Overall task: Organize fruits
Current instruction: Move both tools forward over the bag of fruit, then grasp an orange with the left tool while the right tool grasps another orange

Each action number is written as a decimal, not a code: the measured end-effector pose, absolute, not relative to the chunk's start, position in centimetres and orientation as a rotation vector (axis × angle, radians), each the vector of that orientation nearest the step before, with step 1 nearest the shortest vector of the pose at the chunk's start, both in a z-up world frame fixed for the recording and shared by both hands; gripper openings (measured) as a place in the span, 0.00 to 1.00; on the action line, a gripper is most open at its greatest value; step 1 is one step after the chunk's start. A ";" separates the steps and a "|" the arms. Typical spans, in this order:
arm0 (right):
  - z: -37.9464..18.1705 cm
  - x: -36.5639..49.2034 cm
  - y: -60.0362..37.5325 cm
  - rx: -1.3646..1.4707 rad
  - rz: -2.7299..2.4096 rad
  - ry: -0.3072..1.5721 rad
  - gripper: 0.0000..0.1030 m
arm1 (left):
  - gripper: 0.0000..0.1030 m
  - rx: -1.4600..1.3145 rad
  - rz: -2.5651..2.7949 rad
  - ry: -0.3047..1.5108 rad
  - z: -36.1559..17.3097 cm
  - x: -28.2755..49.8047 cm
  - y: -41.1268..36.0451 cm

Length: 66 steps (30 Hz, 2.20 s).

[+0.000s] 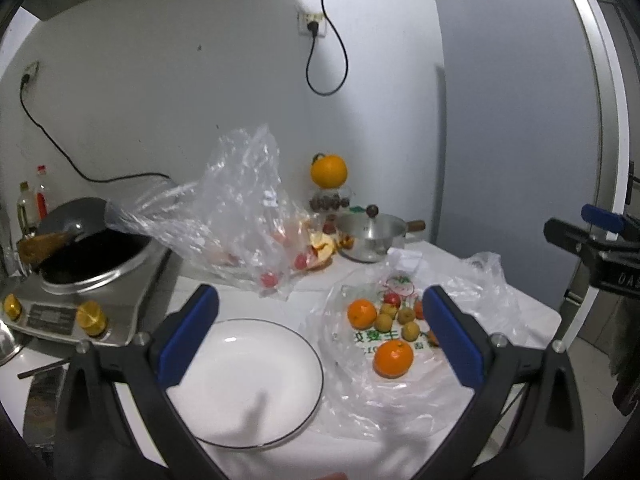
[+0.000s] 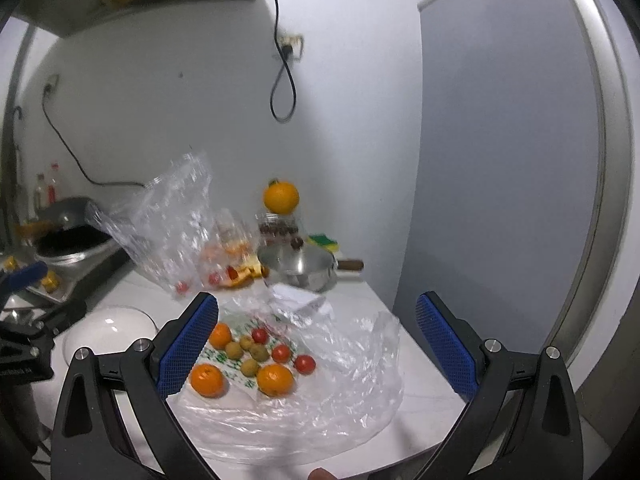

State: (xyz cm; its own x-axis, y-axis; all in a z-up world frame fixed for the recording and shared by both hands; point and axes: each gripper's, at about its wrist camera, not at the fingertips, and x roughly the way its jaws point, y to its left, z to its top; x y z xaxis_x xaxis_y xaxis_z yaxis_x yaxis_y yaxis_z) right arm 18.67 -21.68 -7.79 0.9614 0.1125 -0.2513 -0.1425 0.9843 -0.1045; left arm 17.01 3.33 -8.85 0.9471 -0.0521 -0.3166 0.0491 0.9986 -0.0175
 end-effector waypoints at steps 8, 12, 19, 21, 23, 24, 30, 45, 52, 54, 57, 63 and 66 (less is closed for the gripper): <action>-10.1 21.8 -21.3 -0.153 0.134 0.347 0.98 | 0.99 -0.018 -0.092 0.413 -11.4 19.8 3.0; -11.1 23.2 -21.3 -0.155 0.135 0.387 0.98 | 0.99 -0.014 -0.113 0.439 -12.1 20.7 2.4; -13.2 25.7 -21.5 -0.173 0.116 0.454 0.97 | 0.99 -0.004 -0.150 0.505 -13.6 22.6 1.9; -13.4 26.2 -21.4 -0.179 0.114 0.461 0.97 | 0.99 0.003 -0.159 0.520 -13.9 23.2 1.8; -13.7 26.6 -21.5 -0.175 0.122 0.466 0.95 | 0.99 0.008 -0.170 0.533 -14.1 23.8 1.6; -13.7 26.8 -21.5 -0.176 0.128 0.469 0.92 | 0.99 0.010 -0.175 0.539 -14.2 24.0 1.6; -14.2 27.5 -21.5 -0.174 0.157 0.476 0.86 | 0.99 0.039 -0.207 0.583 -14.8 24.8 0.6; -16.9 28.3 -21.5 -0.200 0.336 0.517 0.61 | 0.77 0.126 -0.235 0.680 -16.1 26.2 -3.5; -17.6 29.1 -21.2 -0.172 0.463 0.549 0.59 | 0.60 0.135 -0.242 0.755 -17.5 28.1 -5.4; -17.9 29.4 -20.8 -0.182 0.486 0.566 0.57 | 0.60 0.143 -0.228 0.778 -18.0 28.6 -5.7; -18.7 30.3 -20.5 -0.183 0.514 0.608 0.55 | 0.59 0.151 -0.218 0.804 -18.6 29.1 -6.1; -20.1 31.5 -20.1 -0.173 0.548 0.680 0.55 | 0.48 0.166 -0.211 0.844 -19.8 29.7 -6.6; -20.6 31.7 -19.8 -0.180 0.558 0.702 0.55 | 0.46 0.152 -0.218 0.849 -19.9 29.9 -6.3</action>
State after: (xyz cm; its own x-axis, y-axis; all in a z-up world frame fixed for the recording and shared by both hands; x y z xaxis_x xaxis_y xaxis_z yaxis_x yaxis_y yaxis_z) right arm 31.69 -19.79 -20.61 0.6253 0.4245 -0.6548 -0.5421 0.8399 0.0268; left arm 29.90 -6.27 -19.86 0.6404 -0.1296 -0.7570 0.2507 0.9669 0.0466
